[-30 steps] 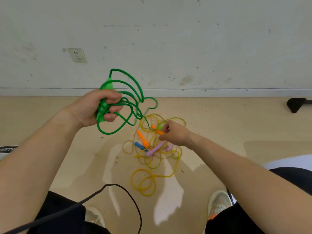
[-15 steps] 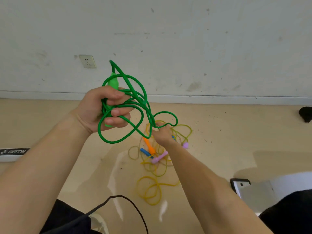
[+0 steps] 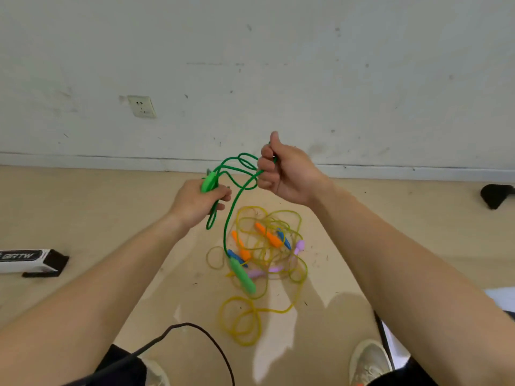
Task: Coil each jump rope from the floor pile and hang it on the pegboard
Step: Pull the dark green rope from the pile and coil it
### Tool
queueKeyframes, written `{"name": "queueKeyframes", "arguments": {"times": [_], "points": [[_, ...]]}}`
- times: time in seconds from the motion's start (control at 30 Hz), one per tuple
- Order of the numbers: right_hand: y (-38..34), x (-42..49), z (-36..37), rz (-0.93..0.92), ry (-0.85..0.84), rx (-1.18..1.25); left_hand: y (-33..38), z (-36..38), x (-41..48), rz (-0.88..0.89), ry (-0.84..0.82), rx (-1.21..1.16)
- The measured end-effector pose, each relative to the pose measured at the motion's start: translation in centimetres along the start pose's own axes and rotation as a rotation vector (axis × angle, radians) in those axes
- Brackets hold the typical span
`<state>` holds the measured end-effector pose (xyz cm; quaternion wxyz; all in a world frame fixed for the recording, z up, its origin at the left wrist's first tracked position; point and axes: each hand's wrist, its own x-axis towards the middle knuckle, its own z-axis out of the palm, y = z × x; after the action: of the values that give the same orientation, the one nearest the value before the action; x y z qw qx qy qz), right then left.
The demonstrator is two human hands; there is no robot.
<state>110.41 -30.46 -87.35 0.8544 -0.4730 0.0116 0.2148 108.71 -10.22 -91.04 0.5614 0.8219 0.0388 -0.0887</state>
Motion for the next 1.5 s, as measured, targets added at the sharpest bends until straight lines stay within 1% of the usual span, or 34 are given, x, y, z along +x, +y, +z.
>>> {"name": "queueKeyframes", "arguments": {"times": [0.07, 0.1, 0.23, 0.27, 0.33, 0.43, 0.47, 0.53, 0.6, 0.73, 0.77, 0.8, 0.83, 0.9, 0.97, 1.07, 1.13, 1.23, 1.33, 1.4, 1.5], "points": [[-2.1, -1.4, 1.9, -0.039, -0.017, 0.008, 0.7, 1.3, -1.1, 0.017, -0.058, -0.118], [-2.8, -1.8, 2.6, -0.06, 0.0, -0.002, 1.1, 1.7, -1.8, -0.01, -0.115, -0.204], [-3.9, -3.0, 2.9, -0.105, 0.18, -0.087, 2.7, 2.1, -4.4, -0.201, -0.344, -0.549], [-3.9, -3.4, 2.5, -0.094, 0.221, -0.106, 3.0, 2.0, -5.0, -0.234, -0.377, -0.609], [-3.5, -4.2, 1.5, -0.048, 0.257, -0.135, 3.3, 1.8, -6.0, -0.26, -0.429, -0.635], [-2.6, -5.6, 0.5, 0.002, 0.273, -0.211, 3.6, 1.5, -6.8, -0.208, -0.488, -0.57], [-2.4, -6.0, 0.3, 0.001, 0.303, -0.285, 3.5, 1.6, -7.0, -0.165, -0.49, -0.5], [-1.9, -6.7, -0.2, -0.014, 0.399, -0.469, 2.9, 2.0, -7.1, -0.083, -0.454, -0.274], [-1.5, -7.5, -1.1, -0.034, 0.473, -0.639, 2.0, 2.8, -7.2, -0.033, -0.374, -0.055], [-1.6, -9.5, -2.8, -0.105, 0.557, -0.969, 0.0, 3.5, -6.5, 0.012, -0.149, 0.249], [-1.7, -9.7, -3.3, -0.127, 0.598, -0.996, -0.3, 3.3, -6.2, -0.001, -0.104, 0.286], [-1.8, -10.0, -3.9, -0.138, 0.639, -0.998, -0.6, 3.1, -5.8, -0.025, -0.056, 0.274], [-1.8, -10.2, -4.4, -0.134, 0.665, -0.976, -0.8, 2.8, -5.4, -0.059, -0.015, 0.213], [-1.7, -10.3, -5.5, -0.086, 0.635, -0.819, -0.9, 2.4, -4.8, -0.165, 0.036, -0.01], [-1.5, -10.5, -6.1, -0.021, 0.527, -0.669, -0.7, 2.0, -4.4, -0.295, 0.056, -0.246], [-1.5, -10.6, -5.9, -0.025, 0.363, -0.716, -0.4, 1.9, -4.0, -0.432, 0.071, -0.522], [-1.6, -10.5, -5.5, -0.059, 0.274, -0.758, -0.4, 2.1, -3.8, -0.456, 0.09, -0.645], [-1.8, -10.2, -5.0, -0.126, 0.168, -0.81, -0.3, 2.3, -3.2, -0.414, 0.147, -0.725], [-1.9, -9.8, -4.7, -0.154, 0.132, -0.852, 0.1, 2.0, -2.7, -0.301, 0.186, -0.691], [-1.8, -9.6, -4.5, -0.134, 0.112, -0.867, 0.6, 1.7, -2.5, -0.236, 0.137, -0.627], [-1.5, -9.5, -4.3, -0.094, 0.055, -0.871, 1.3, 1.4, -2.8, -0.18, -0.009, -0.611]]}}
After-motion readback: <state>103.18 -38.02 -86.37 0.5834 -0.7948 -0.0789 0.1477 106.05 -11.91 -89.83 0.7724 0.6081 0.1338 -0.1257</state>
